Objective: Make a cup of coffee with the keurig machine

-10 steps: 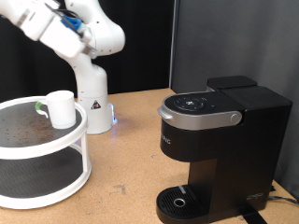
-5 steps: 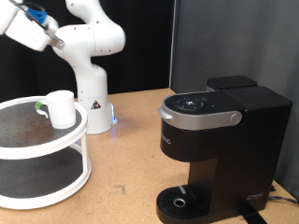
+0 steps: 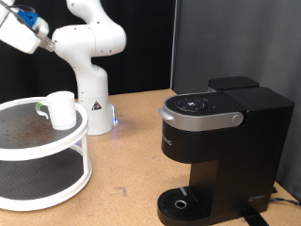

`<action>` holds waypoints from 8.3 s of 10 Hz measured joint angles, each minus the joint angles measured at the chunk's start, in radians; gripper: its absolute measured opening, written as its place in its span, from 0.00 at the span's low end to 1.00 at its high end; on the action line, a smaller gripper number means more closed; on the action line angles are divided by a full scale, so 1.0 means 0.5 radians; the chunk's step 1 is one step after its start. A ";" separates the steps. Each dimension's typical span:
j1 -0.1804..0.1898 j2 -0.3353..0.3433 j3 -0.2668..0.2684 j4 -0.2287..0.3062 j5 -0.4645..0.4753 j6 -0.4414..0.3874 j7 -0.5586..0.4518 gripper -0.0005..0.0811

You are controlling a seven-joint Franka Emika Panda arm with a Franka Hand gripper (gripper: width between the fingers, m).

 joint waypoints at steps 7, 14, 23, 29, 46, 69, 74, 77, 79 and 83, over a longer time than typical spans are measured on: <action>-0.060 -0.013 -0.224 0.030 -0.107 -0.052 -0.148 0.01; -0.064 0.075 -0.294 -0.288 -0.193 0.543 -0.352 0.15; -0.002 0.194 -0.414 -0.502 -0.177 0.817 -0.612 0.99; 0.053 0.195 -0.441 -0.560 -0.093 0.877 -0.697 0.87; -0.103 -0.085 -0.225 -0.477 -0.075 0.529 -0.239 0.10; 0.833 0.846 0.117 -0.692 1.724 2.016 -0.479 0.10; 0.872 1.269 0.254 -0.565 2.293 1.901 -0.840 0.10; 0.877 1.412 0.369 -0.482 2.536 1.868 -0.946 0.10; 0.879 1.500 0.444 -0.418 2.662 1.870 -0.950 0.10; 0.880 1.689 0.558 -0.255 2.855 1.880 -0.950 0.10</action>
